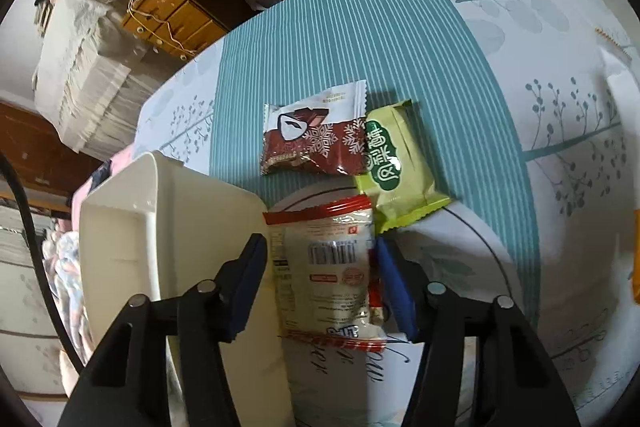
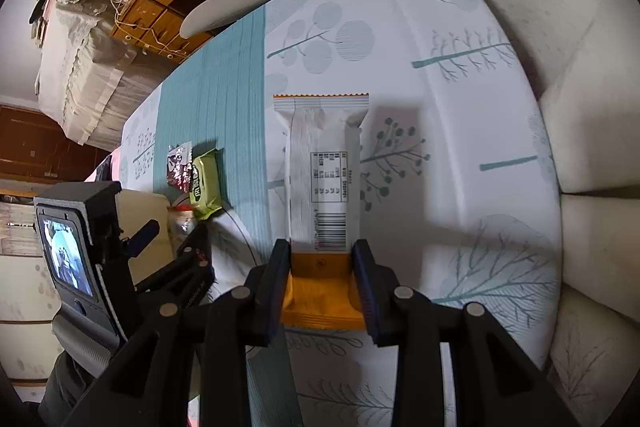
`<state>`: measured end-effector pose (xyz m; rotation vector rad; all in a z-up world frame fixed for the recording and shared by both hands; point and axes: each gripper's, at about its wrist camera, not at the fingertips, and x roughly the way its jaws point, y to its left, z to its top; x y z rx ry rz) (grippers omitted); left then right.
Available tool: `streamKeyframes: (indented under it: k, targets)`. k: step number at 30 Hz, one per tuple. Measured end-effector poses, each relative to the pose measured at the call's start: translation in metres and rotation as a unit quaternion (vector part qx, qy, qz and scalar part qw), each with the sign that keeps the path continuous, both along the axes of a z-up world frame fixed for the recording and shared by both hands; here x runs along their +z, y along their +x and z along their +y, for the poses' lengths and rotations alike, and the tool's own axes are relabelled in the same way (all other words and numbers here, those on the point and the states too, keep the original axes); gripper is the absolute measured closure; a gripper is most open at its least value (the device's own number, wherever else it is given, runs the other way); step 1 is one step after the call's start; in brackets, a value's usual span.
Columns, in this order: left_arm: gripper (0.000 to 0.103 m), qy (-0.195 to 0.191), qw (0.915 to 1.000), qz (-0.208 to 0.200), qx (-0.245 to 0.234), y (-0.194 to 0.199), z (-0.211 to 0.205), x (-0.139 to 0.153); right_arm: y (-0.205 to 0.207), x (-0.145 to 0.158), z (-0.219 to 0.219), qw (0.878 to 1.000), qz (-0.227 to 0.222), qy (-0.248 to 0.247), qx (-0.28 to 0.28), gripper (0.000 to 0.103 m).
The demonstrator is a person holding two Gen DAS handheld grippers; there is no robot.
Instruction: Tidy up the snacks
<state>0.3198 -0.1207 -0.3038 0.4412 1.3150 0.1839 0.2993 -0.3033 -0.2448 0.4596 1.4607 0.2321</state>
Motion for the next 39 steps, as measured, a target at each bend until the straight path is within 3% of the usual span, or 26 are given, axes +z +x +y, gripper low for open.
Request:
streamKeyframes:
  k: [9,10,11,12,19,23,26,30,34,39]
  targets:
    - [0.057,0.000,1.0000,-0.007,-0.006,-0.002,-0.001,0.002,-0.005,0.004,-0.001,1.000,-0.007,0.005,-0.004,0.070]
    - [0.062,-0.007,0.9999,-0.007,-0.007,-0.003,-0.001,0.002,-0.006,0.004,0.000,1.000,-0.007,0.006,-0.004,0.070]
    - [0.086,-0.047,0.9988,0.008,-0.004,-0.002,0.001,0.001,-0.007,0.005,-0.001,1.000,-0.008,0.006,-0.003,0.070]
    - [0.087,-0.068,0.9974,0.023,0.009,-0.003,0.002,-0.002,-0.008,0.005,-0.001,1.000,-0.008,0.007,-0.002,0.070]
    - [0.088,-0.061,0.9979,0.015,0.012,-0.009,0.001,-0.003,-0.020,0.013,0.004,1.000,-0.012,0.012,0.010,0.070]
    - [0.095,-0.097,0.9949,0.007,0.026,-0.010,0.009,0.001,-0.030,0.019,0.005,1.000,-0.013,0.016,0.013,0.070]
    - [0.099,-0.171,0.9842,0.005,0.046,-0.011,0.025,0.011,-0.035,0.022,0.006,1.000,-0.014,0.017,0.015,0.070]
    - [0.099,-0.240,0.9686,-0.003,0.065,-0.014,0.037,0.026,-0.042,0.027,0.006,1.000,-0.016,0.018,0.014,0.070]
    - [0.099,-0.283,0.9559,-0.004,0.077,-0.017,0.045,0.037,-0.049,0.032,0.005,1.000,-0.021,0.019,0.008,0.070]
    - [0.099,-0.340,0.9332,0.009,0.115,-0.017,0.058,0.040,-0.058,0.040,0.003,0.999,-0.027,0.021,-0.001,0.070]
